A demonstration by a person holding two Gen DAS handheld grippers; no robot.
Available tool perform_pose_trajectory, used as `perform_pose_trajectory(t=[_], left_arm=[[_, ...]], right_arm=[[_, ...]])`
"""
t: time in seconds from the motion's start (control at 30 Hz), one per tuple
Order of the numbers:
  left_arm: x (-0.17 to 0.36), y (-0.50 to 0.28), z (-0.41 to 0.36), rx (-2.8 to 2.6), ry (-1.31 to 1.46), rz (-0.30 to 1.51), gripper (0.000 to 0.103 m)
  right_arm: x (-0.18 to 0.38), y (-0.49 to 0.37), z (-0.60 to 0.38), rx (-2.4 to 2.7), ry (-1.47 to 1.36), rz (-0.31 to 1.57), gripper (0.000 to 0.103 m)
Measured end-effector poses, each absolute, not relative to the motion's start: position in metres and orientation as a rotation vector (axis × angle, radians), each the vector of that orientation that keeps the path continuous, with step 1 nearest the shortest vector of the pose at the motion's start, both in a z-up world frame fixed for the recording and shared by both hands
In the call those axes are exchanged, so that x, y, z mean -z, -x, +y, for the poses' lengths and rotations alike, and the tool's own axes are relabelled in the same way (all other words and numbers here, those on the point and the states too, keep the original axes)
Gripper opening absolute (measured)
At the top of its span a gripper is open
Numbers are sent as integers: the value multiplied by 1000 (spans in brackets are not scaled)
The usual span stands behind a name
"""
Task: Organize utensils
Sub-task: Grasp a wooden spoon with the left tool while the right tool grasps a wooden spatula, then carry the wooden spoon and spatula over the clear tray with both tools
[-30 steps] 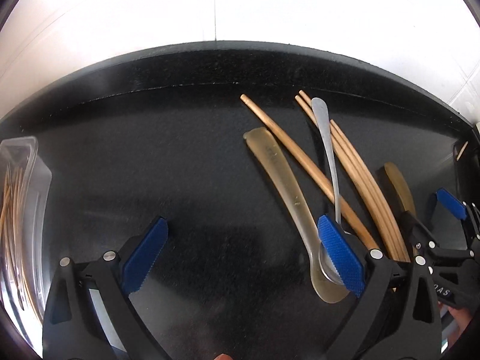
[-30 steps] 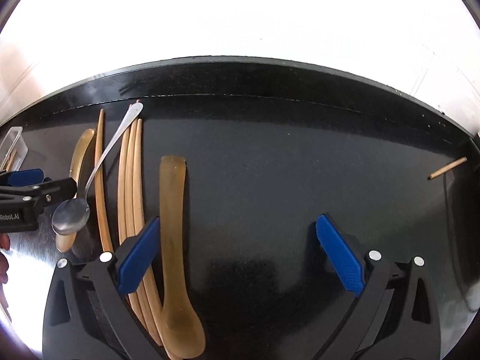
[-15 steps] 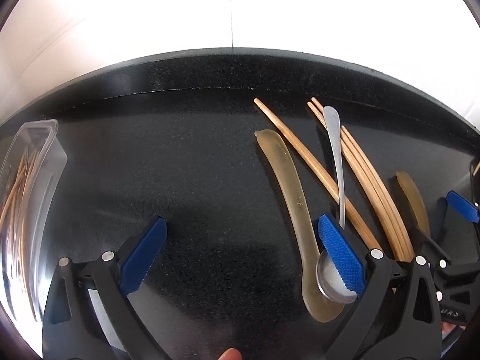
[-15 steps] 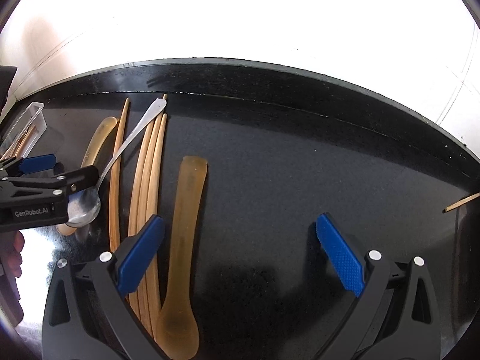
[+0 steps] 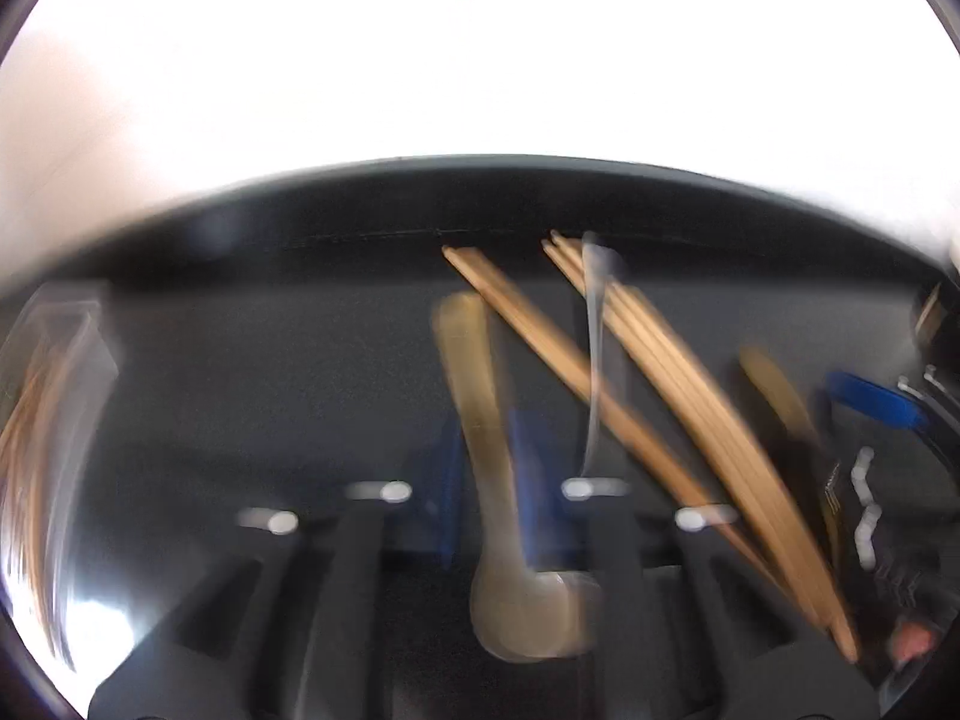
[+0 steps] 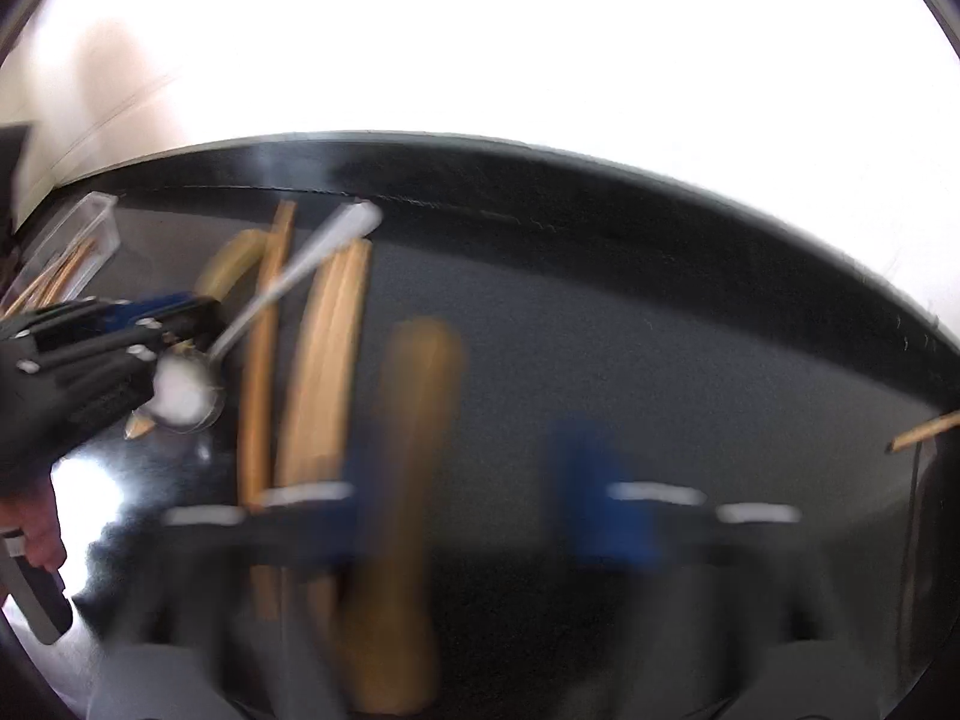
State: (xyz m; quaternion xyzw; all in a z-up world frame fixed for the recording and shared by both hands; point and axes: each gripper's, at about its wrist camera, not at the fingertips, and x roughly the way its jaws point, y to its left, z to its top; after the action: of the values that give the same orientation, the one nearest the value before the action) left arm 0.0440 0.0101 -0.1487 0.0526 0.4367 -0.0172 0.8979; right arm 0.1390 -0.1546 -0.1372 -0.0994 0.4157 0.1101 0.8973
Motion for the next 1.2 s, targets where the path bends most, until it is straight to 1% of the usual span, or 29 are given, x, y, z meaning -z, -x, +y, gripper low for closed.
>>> perform_pose_trajectory(t=[0.07,0.13,0.27,0.33,0.4,0.5,0.67,0.77,1.1,1.2], left_arm=[[146,-43,13,57,-34,925,11],[137,-39,17,69,17,938,11],[92,-7,11,145,-25,825,11],[76,5,13,173,-7,808,11],[64,14,18,177,12,811,11],[56,21,28,170,4,851,11],[44,30,65,122,14,893,11],[41,36,100,118,30,898,11],[17,46,253,122,79,865,11],[16,49,290,96,36,862,11]], right_arm=[[135,-134,-146,-244,215,881,11],[129,-130,-151,-252,130,934,11],[104,-105,-167,-243,-22,926,11],[97,-96,-177,-251,-153,943,11],[97,-92,-191,-254,-361,976,11],[98,-84,-195,-241,-569,1014,11],[82,-69,-155,-280,-563,1011,11],[71,-61,-119,-292,-556,1006,11],[46,-53,55,-394,-502,1032,11],[54,-53,111,-470,-563,1075,11]])
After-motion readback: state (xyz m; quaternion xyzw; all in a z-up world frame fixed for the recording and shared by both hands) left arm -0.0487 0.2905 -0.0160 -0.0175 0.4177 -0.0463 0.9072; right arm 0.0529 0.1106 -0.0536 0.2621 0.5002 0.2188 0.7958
